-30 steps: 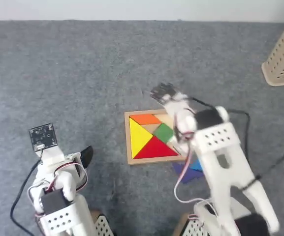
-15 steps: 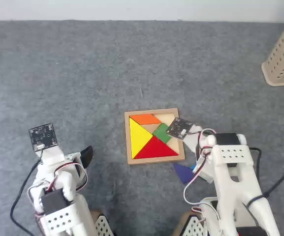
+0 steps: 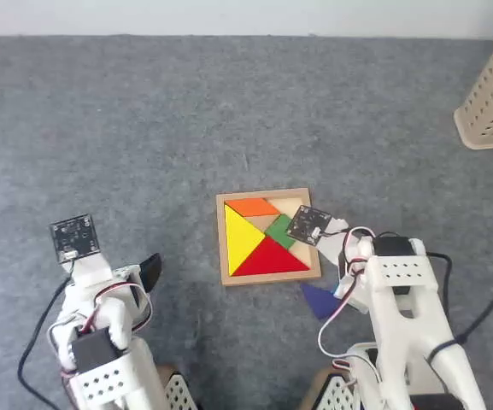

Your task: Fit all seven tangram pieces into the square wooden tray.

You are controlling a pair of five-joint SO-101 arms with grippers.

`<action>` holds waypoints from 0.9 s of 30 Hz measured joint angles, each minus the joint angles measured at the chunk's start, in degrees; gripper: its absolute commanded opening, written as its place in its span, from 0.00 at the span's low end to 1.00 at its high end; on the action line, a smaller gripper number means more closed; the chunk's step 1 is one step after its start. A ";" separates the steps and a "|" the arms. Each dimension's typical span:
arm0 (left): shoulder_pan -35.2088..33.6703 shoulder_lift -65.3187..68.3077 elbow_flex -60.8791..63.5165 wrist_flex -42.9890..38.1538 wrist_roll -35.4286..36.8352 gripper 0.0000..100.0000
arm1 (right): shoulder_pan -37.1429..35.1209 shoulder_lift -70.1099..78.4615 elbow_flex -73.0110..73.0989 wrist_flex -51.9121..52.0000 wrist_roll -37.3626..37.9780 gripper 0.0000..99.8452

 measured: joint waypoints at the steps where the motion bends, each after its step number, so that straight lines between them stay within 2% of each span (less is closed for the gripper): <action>1: 0.00 0.00 0.00 0.00 0.00 0.35 | 0.00 0.00 0.18 0.00 0.09 0.18; 12: 0.00 0.00 0.00 0.00 0.00 0.35 | -1.05 0.00 0.62 0.00 0.00 0.18; 15: 0.00 0.00 0.00 0.00 0.00 0.35 | -1.49 0.00 0.53 1.41 -2.99 0.18; 19: 0.00 0.00 0.00 0.00 0.00 0.35 | -8.97 -0.35 -2.11 8.18 -11.16 0.18; 24: 0.00 0.00 0.00 0.00 0.00 0.35 | -22.15 -0.53 -2.55 9.49 -21.89 0.18; 27: 0.00 0.00 0.00 0.00 0.00 0.35 | -24.88 -0.53 -2.55 9.49 -24.00 0.18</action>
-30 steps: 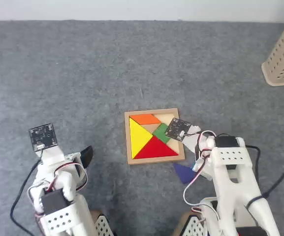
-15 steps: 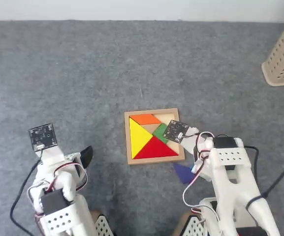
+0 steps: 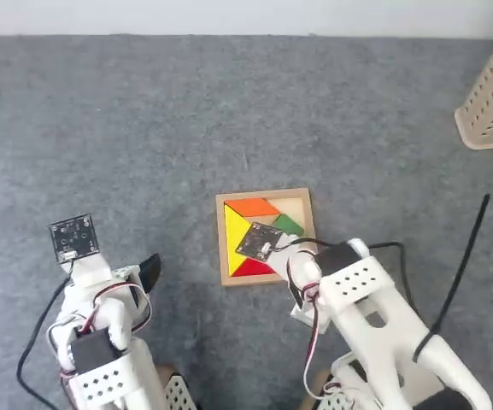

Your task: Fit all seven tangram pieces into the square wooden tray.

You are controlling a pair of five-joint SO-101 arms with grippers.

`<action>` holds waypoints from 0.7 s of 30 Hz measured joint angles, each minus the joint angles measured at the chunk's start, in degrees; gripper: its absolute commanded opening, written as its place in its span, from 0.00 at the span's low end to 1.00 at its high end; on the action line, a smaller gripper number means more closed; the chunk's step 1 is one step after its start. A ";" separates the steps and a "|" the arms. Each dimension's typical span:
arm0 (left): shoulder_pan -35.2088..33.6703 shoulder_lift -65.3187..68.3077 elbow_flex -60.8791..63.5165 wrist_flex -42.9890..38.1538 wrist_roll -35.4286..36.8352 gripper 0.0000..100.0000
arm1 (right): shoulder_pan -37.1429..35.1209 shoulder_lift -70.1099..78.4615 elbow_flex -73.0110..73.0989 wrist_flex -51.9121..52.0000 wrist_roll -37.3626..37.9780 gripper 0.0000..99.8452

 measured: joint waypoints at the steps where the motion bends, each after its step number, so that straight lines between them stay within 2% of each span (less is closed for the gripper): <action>1: 0.00 0.00 0.00 0.00 0.00 0.35 | -0.18 0.00 0.00 0.00 -0.18 0.18; 7: 0.00 0.00 0.00 0.00 0.00 0.35 | -0.53 0.09 1.49 -2.64 -0.53 0.24; 16: 0.00 0.00 0.00 0.00 0.00 0.35 | 1.49 11.34 1.58 -9.23 -0.53 0.24; 21: 0.00 0.00 0.00 0.00 0.00 0.35 | 3.60 13.45 0.44 -10.02 0.44 0.11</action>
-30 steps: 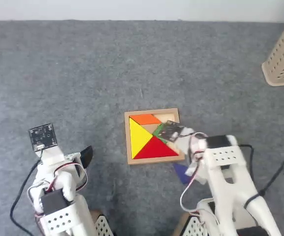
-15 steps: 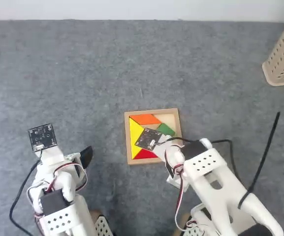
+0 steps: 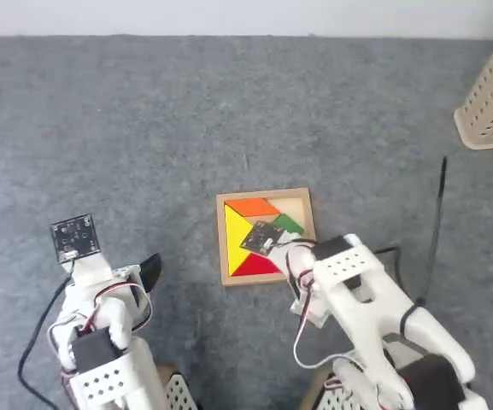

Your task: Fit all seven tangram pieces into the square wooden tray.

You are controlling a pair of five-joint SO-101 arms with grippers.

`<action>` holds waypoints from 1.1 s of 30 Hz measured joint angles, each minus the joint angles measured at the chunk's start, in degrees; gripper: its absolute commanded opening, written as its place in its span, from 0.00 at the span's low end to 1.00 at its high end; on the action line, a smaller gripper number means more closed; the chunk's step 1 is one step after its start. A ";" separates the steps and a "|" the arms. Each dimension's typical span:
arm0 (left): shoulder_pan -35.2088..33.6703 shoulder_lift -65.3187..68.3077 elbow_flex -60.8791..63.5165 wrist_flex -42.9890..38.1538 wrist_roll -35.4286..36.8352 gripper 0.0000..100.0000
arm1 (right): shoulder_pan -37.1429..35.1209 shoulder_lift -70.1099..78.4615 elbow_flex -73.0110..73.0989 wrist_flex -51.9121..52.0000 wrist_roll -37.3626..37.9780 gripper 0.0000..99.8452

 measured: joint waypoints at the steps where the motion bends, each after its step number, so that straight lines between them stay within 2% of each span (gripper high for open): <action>1: 0.00 0.00 0.00 0.00 0.00 0.35 | 1.05 0.26 -0.18 -0.18 0.18 0.08; 5: 0.00 0.00 0.00 0.00 0.00 0.35 | 7.12 1.23 -1.85 -0.79 0.35 0.00; 24: 0.00 0.00 0.00 0.00 0.00 0.35 | 22.95 2.46 -12.75 -0.53 0.26 0.01; 30: 0.00 0.00 0.00 0.00 0.00 0.35 | 23.38 2.46 -12.84 -0.53 0.26 0.16; 33: 0.00 0.00 0.00 0.00 0.00 0.35 | 23.65 2.46 -12.84 -0.53 -0.70 0.20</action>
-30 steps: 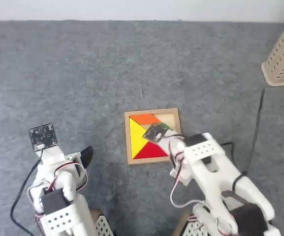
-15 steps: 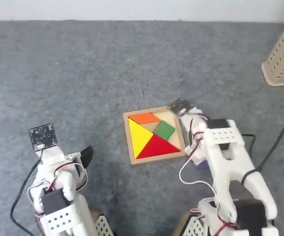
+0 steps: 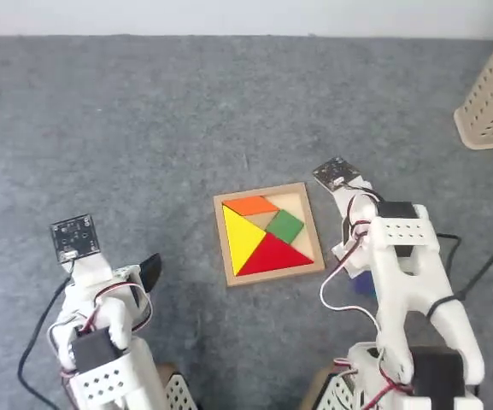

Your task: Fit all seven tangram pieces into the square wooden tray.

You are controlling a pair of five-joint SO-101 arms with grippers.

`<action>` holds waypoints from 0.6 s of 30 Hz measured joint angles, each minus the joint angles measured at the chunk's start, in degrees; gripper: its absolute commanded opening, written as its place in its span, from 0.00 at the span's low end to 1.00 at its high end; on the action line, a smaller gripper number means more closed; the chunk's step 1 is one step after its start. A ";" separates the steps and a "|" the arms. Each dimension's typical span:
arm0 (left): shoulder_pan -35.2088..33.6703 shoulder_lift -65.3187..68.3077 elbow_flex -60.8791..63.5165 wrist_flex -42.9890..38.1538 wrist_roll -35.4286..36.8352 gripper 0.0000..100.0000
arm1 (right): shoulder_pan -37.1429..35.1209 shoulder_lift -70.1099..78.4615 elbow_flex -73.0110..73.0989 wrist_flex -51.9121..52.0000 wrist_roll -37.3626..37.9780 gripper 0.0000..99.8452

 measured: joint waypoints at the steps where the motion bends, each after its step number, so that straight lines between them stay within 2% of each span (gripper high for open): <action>1: 0.00 0.00 0.00 0.00 0.00 0.35 | 0.09 0.00 0.00 0.00 -0.53 0.20; 8: 0.00 0.00 0.00 0.00 0.00 0.35 | 1.14 -1.67 -0.09 5.01 -1.49 0.21; 18: 0.00 0.00 0.00 0.00 0.00 0.35 | -4.48 -5.63 0.53 8.26 -0.09 0.25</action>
